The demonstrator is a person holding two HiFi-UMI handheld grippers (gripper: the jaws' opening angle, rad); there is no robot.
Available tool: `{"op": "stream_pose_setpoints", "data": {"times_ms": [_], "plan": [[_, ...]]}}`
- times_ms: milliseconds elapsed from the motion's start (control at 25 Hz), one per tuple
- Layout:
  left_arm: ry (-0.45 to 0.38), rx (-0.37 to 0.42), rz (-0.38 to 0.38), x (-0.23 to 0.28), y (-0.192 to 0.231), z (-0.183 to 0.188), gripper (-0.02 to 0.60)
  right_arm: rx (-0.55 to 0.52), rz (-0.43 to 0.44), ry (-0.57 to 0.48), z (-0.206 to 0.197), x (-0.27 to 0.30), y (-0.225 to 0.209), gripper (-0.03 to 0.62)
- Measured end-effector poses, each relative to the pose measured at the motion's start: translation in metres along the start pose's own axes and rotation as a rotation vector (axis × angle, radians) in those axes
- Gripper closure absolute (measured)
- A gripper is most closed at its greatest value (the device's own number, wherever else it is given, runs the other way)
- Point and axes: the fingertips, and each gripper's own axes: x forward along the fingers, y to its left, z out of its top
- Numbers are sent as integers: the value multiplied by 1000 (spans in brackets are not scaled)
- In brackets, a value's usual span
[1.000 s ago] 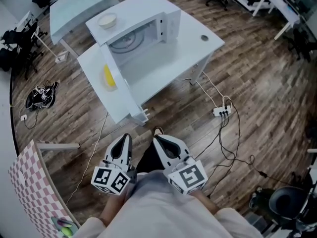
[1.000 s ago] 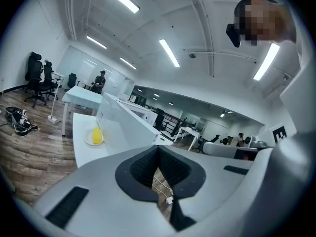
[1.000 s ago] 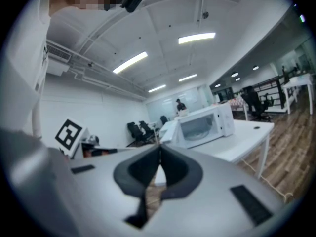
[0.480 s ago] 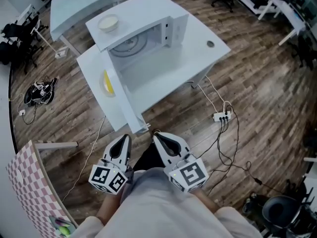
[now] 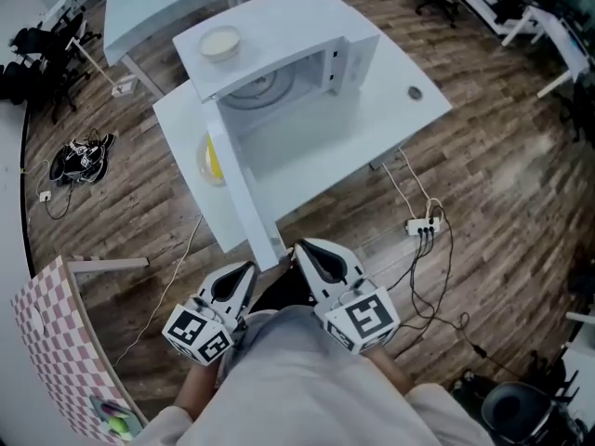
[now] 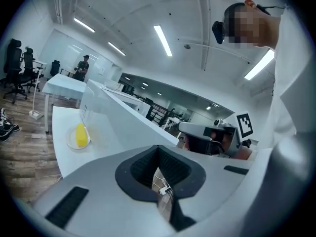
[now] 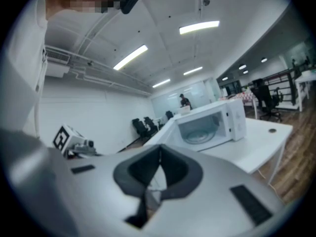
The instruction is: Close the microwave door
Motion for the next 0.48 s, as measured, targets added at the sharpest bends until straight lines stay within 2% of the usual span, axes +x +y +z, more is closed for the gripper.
{"op": "stream_pose_setpoints", "data": {"times_ms": [280,480], "plan": [[43,42,-155,2,5,6,566,-21,37,49,5,24,-5,571],[28,80,-226,8,8,18,566,-30,10,81,2,30,-20,571]]}}
